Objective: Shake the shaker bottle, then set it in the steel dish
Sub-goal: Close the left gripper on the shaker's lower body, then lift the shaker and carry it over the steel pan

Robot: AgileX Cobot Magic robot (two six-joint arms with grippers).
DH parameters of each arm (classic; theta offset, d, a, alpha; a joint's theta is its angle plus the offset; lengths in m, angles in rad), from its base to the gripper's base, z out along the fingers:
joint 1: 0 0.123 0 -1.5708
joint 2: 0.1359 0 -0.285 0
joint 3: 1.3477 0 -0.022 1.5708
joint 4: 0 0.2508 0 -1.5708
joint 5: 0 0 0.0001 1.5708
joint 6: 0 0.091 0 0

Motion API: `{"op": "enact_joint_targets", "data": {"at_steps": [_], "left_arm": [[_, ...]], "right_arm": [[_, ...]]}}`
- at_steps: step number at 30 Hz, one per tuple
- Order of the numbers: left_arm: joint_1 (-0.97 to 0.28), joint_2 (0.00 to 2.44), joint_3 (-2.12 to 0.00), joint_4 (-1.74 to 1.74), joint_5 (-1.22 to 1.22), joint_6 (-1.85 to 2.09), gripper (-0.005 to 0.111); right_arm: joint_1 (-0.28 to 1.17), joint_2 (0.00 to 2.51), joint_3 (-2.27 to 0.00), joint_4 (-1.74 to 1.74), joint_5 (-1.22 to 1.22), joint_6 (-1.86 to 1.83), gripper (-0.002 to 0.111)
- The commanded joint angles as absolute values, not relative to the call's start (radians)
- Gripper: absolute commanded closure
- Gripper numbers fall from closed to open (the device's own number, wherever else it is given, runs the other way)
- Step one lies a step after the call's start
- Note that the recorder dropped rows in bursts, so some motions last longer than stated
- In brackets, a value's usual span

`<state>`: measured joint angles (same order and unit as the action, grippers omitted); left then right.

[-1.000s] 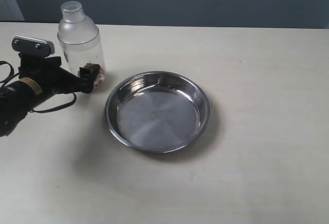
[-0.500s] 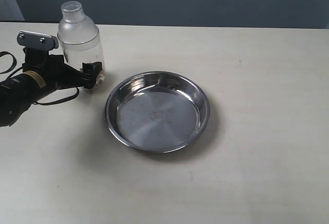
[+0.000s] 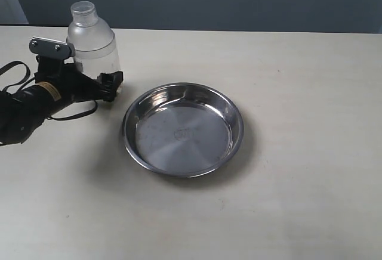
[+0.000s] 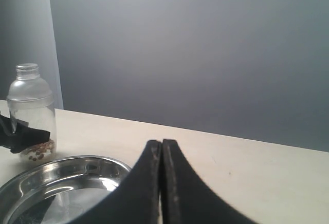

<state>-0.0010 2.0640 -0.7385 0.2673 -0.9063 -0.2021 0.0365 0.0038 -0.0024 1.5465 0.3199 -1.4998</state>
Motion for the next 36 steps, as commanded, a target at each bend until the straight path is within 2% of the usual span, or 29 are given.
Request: {"op": "enact_joint_targets", "data": {"at_steps": [1, 9, 11, 13, 16, 18, 25, 36], "left_arm": [[-0.002, 2.07, -0.744, 0.26, -1.004, -0.209, 0.011], [-0.002, 2.07, -0.763, 0.234, -1.01, -0.203, 0.012], [-0.002, 2.07, -0.784, 0.245, -0.983, -0.207, 0.017], [-0.002, 2.07, -0.798, 0.258, -0.97, -0.208, 0.036], [-0.002, 2.07, -0.816, 0.293, -0.866, -0.238, 0.085], [-0.002, 2.07, -0.818, 0.287, -0.813, -0.254, 0.107], [-0.002, 2.059, -0.825, 0.32, -0.72, -0.293, 0.106], [-0.01, 1.816, -0.78, 0.429, -0.621, -0.419, 0.106]], "right_arm": [[0.04, 0.0, 0.0, 1.545, 0.315, -1.499, 0.109], [0.04, 0.0, 0.0, 1.545, 0.315, -1.499, 0.109], [0.04, 0.0, 0.0, 1.545, 0.315, -1.499, 0.109], [0.04, 0.0, 0.0, 1.545, 0.315, -1.499, 0.109], [0.04, 0.0, 0.0, 1.545, 0.315, -1.499, 0.109], [0.04, 0.0, 0.0, 1.545, 0.315, -1.499, 0.109], [0.04, 0.0, 0.0, 1.545, 0.315, -1.499, 0.109], [0.04, 0.0, 0.0, 1.545, 0.313, -1.499, 0.109]]}}
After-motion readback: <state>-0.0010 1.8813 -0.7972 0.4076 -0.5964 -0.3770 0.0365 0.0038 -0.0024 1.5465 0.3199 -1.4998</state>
